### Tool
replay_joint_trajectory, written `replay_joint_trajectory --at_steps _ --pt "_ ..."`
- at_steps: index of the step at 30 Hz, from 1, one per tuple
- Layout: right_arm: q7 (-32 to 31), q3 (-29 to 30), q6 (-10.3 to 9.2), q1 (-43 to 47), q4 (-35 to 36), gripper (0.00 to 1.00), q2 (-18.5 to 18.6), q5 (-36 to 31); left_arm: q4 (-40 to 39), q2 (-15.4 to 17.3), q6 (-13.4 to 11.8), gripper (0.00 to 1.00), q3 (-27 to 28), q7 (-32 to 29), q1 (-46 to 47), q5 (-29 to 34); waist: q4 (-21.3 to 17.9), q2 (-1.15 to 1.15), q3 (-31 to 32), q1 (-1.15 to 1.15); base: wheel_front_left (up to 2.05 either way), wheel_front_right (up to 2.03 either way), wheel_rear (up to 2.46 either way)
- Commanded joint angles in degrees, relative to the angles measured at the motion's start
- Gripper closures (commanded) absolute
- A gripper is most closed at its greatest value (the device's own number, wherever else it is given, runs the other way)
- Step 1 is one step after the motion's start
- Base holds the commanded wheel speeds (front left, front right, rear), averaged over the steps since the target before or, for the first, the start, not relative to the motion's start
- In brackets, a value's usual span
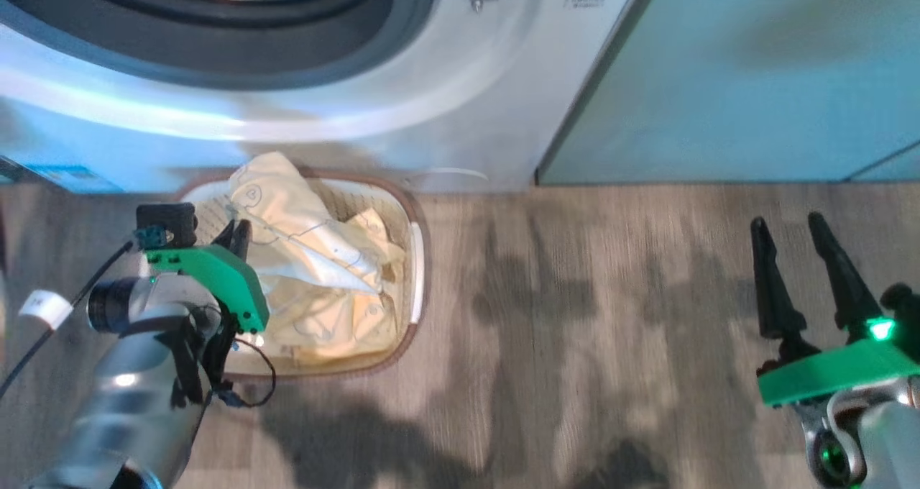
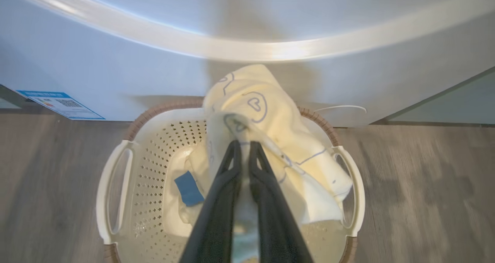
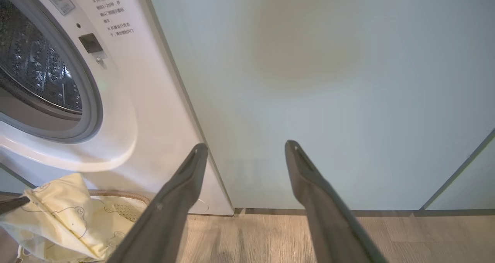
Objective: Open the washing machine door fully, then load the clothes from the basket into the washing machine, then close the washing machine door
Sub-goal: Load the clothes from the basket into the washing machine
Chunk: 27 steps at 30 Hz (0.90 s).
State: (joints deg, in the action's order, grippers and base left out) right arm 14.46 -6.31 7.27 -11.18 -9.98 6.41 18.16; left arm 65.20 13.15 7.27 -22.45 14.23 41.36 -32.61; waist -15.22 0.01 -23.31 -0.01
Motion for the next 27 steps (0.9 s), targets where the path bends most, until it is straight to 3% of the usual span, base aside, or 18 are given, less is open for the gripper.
replay_joint_trajectory --at_steps 1,15,27 --pt "0.5 -0.7 0.22 1.0 1.3 0.0 1.2 0.3 -2.4 2.6 -0.6 1.0 2.1 0.7 -0.8 0.5 1.3 -0.01 3.6 0.01 0.0 0.0 0.0" --pt "0.5 -0.7 0.22 7.7 0.1 0.0 1.8 0.1 -21.7 3.3 -3.6 1.0 12.8 0.8 -15.3 5.5 2.3 -0.01 14.6 0.01 0.0 0.0 0.0" --pt "0.5 0.2 0.22 11.3 -0.3 0.0 2.6 0.4 -33.7 1.3 -2.8 1.0 19.5 0.8 -24.6 9.4 3.8 -0.01 20.7 0.01 0.0 0.0 0.0"
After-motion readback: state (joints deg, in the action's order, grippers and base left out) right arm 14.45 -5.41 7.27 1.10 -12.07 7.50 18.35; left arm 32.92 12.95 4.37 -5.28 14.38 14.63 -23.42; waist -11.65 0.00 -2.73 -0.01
